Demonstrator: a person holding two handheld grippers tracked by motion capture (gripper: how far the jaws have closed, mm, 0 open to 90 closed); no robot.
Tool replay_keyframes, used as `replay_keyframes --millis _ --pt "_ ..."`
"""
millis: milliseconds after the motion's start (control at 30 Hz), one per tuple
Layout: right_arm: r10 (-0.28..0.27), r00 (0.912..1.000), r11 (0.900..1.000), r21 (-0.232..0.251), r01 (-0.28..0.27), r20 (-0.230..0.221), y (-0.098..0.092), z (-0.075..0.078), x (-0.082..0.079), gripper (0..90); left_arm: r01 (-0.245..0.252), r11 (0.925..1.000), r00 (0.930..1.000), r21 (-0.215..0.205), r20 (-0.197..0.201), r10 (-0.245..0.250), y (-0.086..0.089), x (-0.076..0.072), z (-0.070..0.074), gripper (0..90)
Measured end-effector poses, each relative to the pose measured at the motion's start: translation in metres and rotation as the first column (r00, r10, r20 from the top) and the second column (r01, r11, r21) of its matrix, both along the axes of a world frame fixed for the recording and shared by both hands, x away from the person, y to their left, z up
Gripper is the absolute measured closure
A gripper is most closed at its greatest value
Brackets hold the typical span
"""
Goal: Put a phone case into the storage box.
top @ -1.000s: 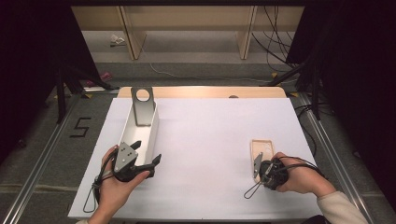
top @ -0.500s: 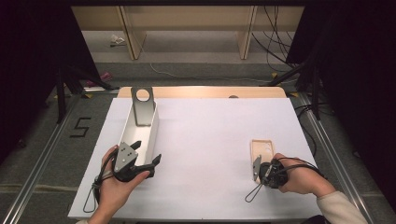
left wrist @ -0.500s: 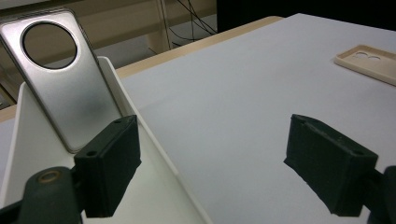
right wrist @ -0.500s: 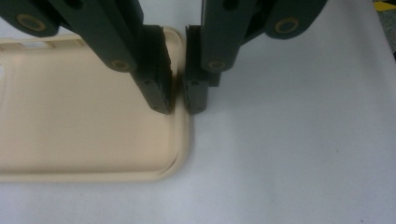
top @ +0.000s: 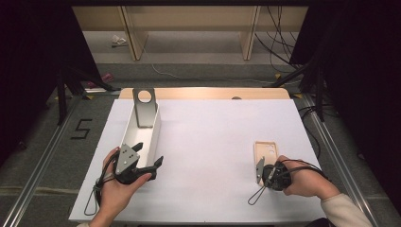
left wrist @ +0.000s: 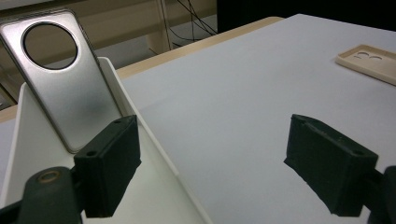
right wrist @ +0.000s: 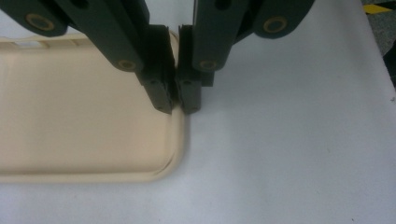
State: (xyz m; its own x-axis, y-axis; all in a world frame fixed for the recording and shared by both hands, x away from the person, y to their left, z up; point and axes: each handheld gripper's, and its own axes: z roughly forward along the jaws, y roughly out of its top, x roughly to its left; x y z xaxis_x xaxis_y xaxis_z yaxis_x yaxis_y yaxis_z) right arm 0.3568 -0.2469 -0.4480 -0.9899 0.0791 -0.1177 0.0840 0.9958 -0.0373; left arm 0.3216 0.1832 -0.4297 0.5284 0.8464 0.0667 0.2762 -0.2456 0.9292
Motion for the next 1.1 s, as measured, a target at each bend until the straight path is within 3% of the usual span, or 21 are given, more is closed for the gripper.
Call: replay_keyframes --millis 233,567,833,1100 --pt "-0.013 0.9998 1.000 0.008 0.013 -0.013 -0.001 0.000 0.000 86.8 0.001 1.0000 1.0000 0.000 0.000 -0.001 0.000 0.000 0.000 17.2" --pt "-0.037 0.9993 0.999 0.025 0.037 0.002 -0.004 0.006 0.001 87.0 0.002 1.0000 1.0000 0.000 -0.001 -0.002 -0.001 0.000 0.000 17.2" --pt "-0.079 0.9959 0.991 0.116 0.073 0.045 -0.008 0.019 0.005 87.6 0.000 1.0000 1.0000 -0.001 0.002 0.000 0.000 0.001 0.000 17.2" --pt "-0.127 0.9889 0.968 0.226 0.106 0.077 -0.008 0.027 0.008 87.7 0.002 1.0000 1.0000 0.001 0.007 -0.002 -0.001 0.002 0.002 17.3"
